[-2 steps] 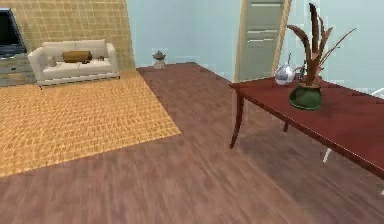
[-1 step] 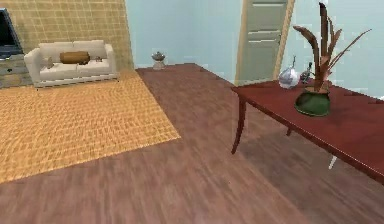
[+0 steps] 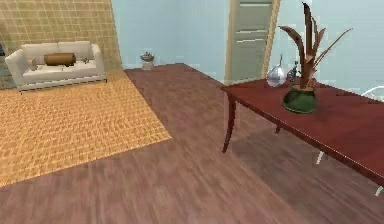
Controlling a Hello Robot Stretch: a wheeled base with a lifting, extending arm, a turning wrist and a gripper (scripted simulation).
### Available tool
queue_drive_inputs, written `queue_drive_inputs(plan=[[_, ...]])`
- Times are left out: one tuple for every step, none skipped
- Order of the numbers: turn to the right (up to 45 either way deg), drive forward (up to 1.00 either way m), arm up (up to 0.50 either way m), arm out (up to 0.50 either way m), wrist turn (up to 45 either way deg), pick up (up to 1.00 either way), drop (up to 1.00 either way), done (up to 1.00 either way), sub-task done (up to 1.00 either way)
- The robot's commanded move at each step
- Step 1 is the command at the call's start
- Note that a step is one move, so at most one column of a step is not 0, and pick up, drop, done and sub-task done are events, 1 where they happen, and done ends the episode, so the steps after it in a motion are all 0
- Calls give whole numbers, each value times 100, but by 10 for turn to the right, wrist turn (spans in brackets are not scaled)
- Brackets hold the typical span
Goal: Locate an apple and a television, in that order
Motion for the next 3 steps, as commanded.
queue_drive_inputs(plan=[[0,20,0,0,0,0,0,0,0],[-240,0,0,0,0,0,0,0,0],[0,100,0,0,0,0,0,0,0]])
